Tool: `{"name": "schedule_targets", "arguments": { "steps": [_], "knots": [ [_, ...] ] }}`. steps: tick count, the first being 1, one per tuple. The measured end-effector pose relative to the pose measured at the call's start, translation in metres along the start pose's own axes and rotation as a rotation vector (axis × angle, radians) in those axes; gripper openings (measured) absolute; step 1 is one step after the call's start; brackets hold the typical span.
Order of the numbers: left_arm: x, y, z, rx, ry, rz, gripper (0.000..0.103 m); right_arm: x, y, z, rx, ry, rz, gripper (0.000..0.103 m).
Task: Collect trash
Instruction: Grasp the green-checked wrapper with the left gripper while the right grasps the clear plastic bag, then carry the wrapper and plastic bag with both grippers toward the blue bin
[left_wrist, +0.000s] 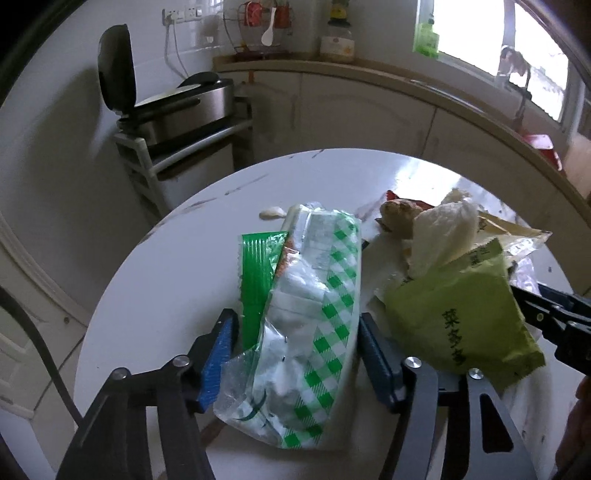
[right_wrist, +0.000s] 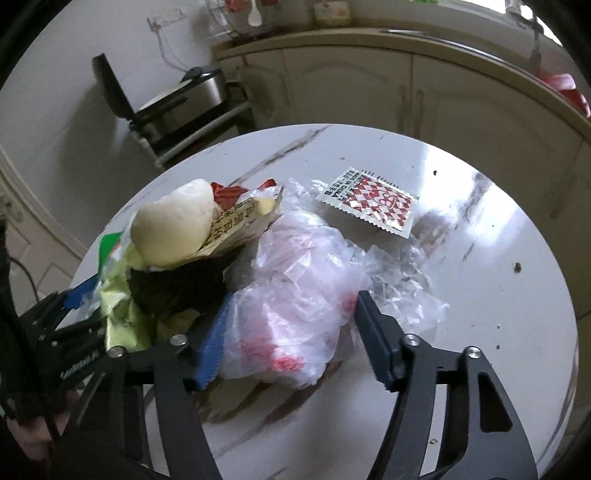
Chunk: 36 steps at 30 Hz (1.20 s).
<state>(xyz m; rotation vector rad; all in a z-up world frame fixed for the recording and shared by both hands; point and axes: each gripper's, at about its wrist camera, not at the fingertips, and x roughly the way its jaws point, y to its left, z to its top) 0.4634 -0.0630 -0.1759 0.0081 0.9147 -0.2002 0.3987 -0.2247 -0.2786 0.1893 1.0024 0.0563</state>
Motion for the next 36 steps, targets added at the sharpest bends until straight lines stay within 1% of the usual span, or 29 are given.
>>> {"name": "schedule_targets", "arguments": {
  "steps": [4,8,10,12,13,16,18,22,26,30,34,36],
  "knots": [
    [0.006,0.009,0.002,-0.043,-0.010,-0.050,0.054,-0.016,-0.005,-0.008,0.006,-0.010,0.047,0.049],
    [0.008,0.018,0.003,-0.077,-0.020,-0.062,0.053,-0.030,-0.018,-0.016,0.036,-0.020,0.124,0.048],
    [0.001,0.033,-0.009,-0.089,-0.031,-0.063,0.053,-0.035,-0.024,-0.020,0.049,-0.023,0.136,0.048],
    [-0.005,0.036,-0.014,-0.097,-0.043,-0.059,0.053,-0.042,-0.032,-0.026,0.071,-0.030,0.177,0.048],
    [-0.007,0.037,-0.014,-0.100,-0.050,-0.057,0.053,-0.044,-0.035,-0.027,0.077,-0.033,0.184,0.048],
    [-0.025,0.037,-0.022,-0.099,-0.084,-0.054,0.053,-0.054,-0.040,-0.031,0.081,-0.057,0.193,0.048],
    [-0.050,0.032,-0.041,-0.090,-0.115,-0.053,0.053,-0.062,-0.043,-0.033,0.086,-0.073,0.194,0.048],
    [-0.083,0.024,-0.054,-0.073,-0.178,-0.069,0.052,-0.079,-0.045,-0.034,0.084,-0.112,0.202,0.048],
    [-0.120,-0.001,-0.064,-0.035,-0.235,-0.104,0.052,-0.107,-0.048,-0.038,0.074,-0.172,0.216,0.048],
    [-0.148,-0.041,-0.073,0.035,-0.277,-0.161,0.052,-0.141,-0.060,-0.044,0.079,-0.240,0.214,0.048],
    [-0.161,-0.082,-0.079,0.104,-0.297,-0.222,0.052,-0.177,-0.086,-0.057,0.111,-0.306,0.190,0.048],
    [-0.163,-0.105,-0.081,0.142,-0.299,-0.253,0.052,-0.197,-0.107,-0.066,0.136,-0.341,0.165,0.048]
  ]
}}
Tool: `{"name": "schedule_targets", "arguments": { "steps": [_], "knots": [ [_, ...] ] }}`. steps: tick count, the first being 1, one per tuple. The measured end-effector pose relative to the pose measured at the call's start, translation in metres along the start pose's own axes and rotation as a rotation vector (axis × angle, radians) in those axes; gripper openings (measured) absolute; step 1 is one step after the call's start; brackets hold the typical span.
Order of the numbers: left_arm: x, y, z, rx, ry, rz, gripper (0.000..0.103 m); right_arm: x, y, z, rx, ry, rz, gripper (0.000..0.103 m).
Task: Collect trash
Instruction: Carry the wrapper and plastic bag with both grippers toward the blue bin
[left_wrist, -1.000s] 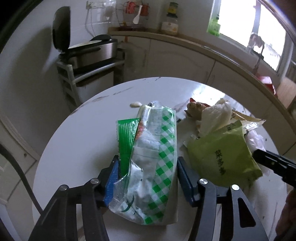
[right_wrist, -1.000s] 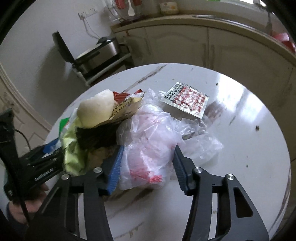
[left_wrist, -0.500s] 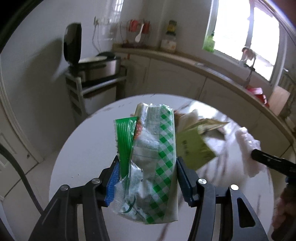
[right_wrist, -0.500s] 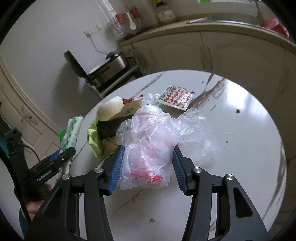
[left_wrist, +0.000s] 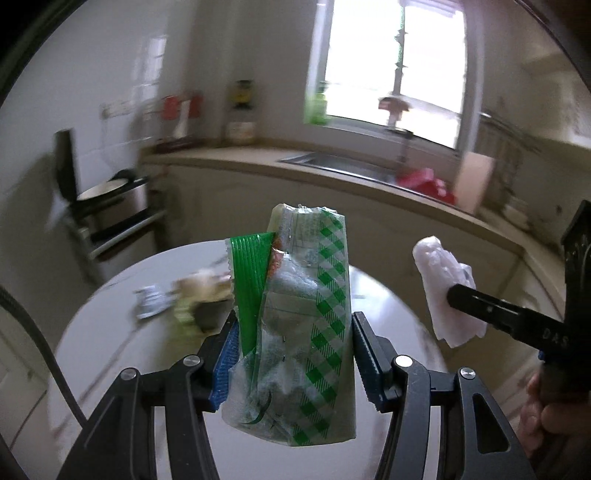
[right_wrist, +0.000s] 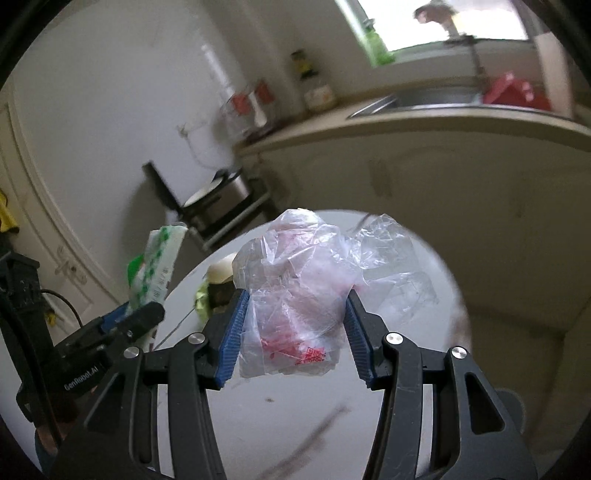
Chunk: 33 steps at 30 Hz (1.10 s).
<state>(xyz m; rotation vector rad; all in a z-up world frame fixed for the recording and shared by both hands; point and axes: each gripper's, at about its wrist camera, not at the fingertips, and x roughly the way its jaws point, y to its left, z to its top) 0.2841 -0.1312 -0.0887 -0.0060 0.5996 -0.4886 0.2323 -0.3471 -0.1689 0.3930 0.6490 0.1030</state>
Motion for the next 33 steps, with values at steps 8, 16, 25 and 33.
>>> {"name": "schedule_targets", "arguments": {
  "steps": [8,16,25,33],
  "knots": [
    [0.045,-0.092,0.000,0.118,0.062,-0.198,0.052,-0.089,-0.094,-0.016,0.120,-0.095,-0.176,0.048],
    [0.110,-0.151,-0.029,0.184,0.211,-0.326,0.052,-0.128,-0.204,-0.070,0.305,-0.051,-0.337,0.048],
    [0.186,-0.203,-0.071,0.273,0.399,-0.347,0.053,-0.105,-0.294,-0.140,0.442,0.090,-0.413,0.048],
    [0.282,-0.214,-0.108,0.265,0.643,-0.328,0.053,-0.044,-0.356,-0.210,0.622,0.255,-0.390,0.048]
  ]
}}
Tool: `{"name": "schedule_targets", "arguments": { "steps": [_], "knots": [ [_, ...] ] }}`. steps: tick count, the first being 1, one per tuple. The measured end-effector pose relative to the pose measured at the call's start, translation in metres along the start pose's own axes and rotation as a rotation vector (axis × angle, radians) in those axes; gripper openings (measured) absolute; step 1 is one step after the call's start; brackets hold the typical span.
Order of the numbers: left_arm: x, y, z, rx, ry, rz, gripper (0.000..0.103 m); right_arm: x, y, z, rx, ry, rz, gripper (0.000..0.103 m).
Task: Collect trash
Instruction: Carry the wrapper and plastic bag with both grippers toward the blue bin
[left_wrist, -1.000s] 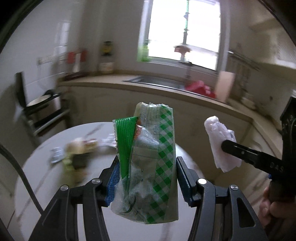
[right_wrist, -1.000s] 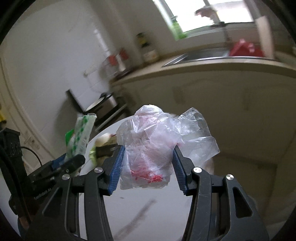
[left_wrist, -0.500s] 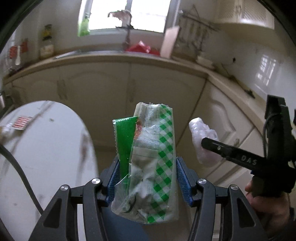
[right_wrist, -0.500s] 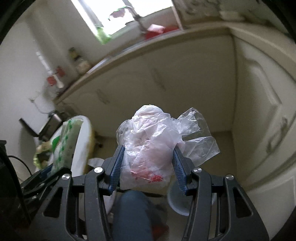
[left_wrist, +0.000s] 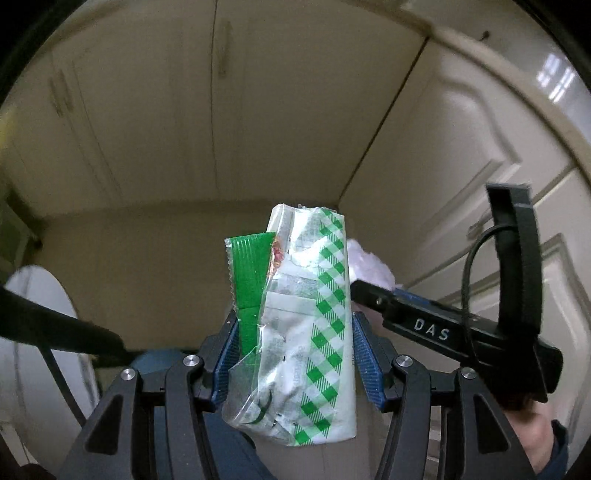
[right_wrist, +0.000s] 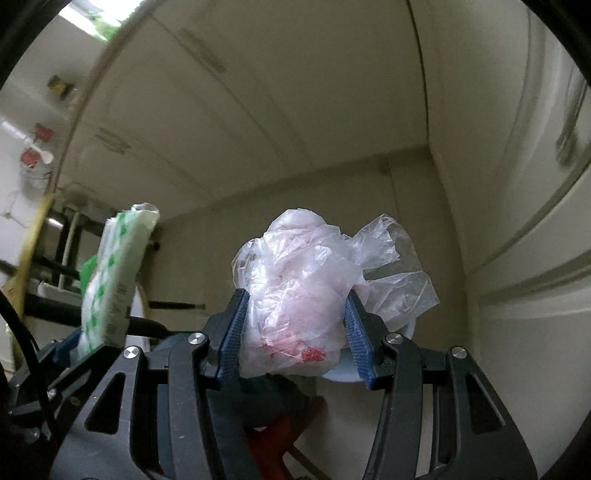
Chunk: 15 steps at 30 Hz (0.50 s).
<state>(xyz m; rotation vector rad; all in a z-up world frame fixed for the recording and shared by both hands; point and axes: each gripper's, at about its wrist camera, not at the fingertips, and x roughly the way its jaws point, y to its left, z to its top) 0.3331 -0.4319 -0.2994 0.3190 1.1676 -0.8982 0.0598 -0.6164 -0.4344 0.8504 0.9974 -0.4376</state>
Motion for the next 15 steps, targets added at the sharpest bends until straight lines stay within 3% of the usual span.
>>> {"name": "schedule_targets", "arguments": {
  "steps": [11,14,15],
  "knots": [
    [0.068,0.006,0.033,-0.019,0.111,-0.001,0.056,0.043,-0.020,0.010,0.074,0.077,-0.014,0.054],
    [0.074,0.005,0.034,-0.018,0.136,0.014,0.061,0.047,-0.021,0.013,0.086,0.084,-0.021,0.066],
    [0.074,0.004,0.035,-0.016,0.134,0.029,0.064,0.047,-0.022,0.014,0.092,0.086,-0.023,0.077]
  ]
}}
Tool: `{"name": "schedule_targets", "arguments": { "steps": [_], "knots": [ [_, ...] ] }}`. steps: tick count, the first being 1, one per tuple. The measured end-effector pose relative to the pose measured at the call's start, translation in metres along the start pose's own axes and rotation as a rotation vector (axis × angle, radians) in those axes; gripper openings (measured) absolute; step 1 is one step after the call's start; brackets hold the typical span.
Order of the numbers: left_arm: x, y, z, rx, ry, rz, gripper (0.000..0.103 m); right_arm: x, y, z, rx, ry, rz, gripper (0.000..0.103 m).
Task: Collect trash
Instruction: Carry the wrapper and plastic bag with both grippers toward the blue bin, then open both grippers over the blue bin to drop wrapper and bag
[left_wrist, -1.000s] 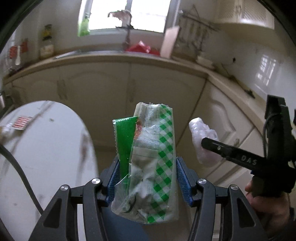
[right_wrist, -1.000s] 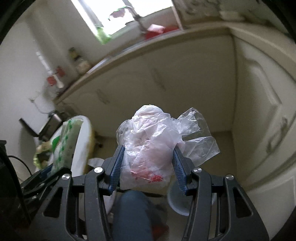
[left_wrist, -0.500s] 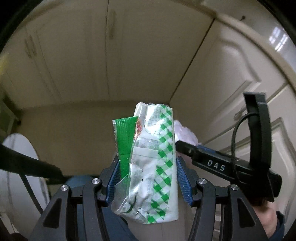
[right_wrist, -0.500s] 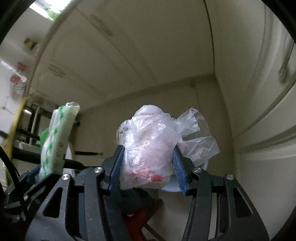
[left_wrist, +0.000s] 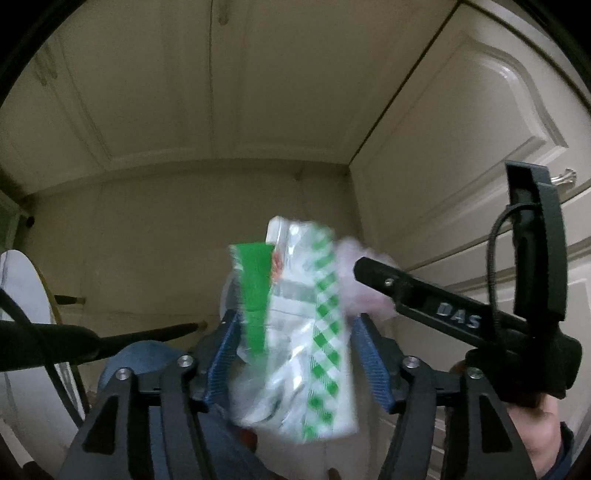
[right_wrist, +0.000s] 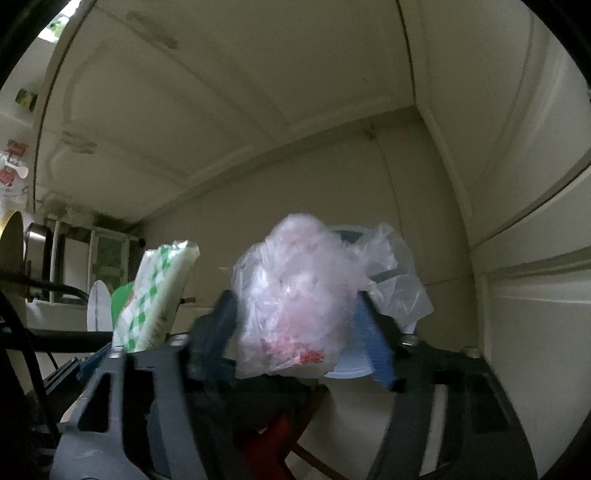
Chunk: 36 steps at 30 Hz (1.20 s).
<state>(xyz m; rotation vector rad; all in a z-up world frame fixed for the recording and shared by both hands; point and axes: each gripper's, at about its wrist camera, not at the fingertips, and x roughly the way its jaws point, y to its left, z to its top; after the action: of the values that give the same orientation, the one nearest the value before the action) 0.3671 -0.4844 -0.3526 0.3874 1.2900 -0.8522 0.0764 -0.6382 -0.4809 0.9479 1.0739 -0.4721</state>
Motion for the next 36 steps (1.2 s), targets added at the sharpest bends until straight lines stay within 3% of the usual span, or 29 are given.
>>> {"name": "schedule_targets", "arguments": {
  "steps": [2,4,6,13,20,28,36],
  "knots": [
    [-0.001,0.000,0.001,0.003,-0.010,0.024,0.075,0.001,0.001,0.000,0.006,-0.003,0.006,0.087],
    [0.000,-0.002,-0.001,0.005,-0.018,0.037,0.078,0.000,0.000,0.000,0.011,-0.014,-0.010,0.100],
    [-0.002,-0.004,-0.001,0.008,-0.025,0.049,0.079,-0.003,-0.002,-0.002,0.017,-0.025,-0.015,0.103],
    [-0.013,-0.018,-0.018,0.034,-0.075,0.093,0.085,-0.017,0.000,-0.005,0.031,-0.046,-0.073,0.103],
    [-0.048,-0.035,-0.038,0.036,-0.170,0.104,0.087,-0.059,0.024,-0.009,0.013,-0.128,-0.078,0.103],
    [-0.144,-0.055,-0.073,0.077,-0.386,0.091,0.095,-0.143,0.069,-0.014,-0.034,-0.304,-0.047,0.103],
    [-0.237,-0.026,-0.127,-0.004,-0.580,0.143,0.098,-0.207,0.142,-0.029,-0.156,-0.430,0.014,0.103]
  ]
}}
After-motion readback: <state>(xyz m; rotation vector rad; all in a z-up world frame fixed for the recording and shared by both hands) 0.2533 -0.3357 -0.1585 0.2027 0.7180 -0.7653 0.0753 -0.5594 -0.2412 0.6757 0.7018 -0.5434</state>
